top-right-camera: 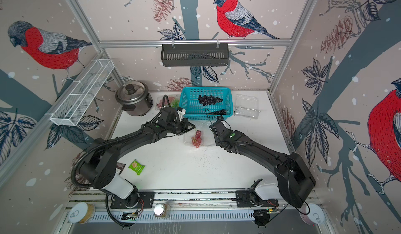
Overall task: Pack grapes into containers
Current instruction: Adjust the packing box at the center of the board.
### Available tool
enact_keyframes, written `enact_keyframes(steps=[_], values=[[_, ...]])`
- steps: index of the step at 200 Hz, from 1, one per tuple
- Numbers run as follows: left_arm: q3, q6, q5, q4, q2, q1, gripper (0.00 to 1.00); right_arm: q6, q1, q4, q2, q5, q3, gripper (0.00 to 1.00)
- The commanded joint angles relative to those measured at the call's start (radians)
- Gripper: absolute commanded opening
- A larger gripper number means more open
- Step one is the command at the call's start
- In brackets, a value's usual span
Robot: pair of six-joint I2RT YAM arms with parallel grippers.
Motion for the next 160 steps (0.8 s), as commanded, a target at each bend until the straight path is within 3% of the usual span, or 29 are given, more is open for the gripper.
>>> enact_keyframes(steps=[1, 122, 160], values=[[0.009, 0.052, -0.030, -0.001, 0.031, 0.001, 0.00, -0.029, 0.001, -0.013, -0.015, 0.020, -0.001, 0.13], [0.029, 0.133, -0.084, -0.012, 0.169, 0.028, 0.00, -0.051, -0.007, -0.015, -0.036, 0.018, -0.009, 0.14], [0.020, 0.145, -0.087, -0.027, 0.166, 0.027, 0.00, -0.054, -0.017, -0.011, -0.014, 0.005, 0.007, 0.21]])
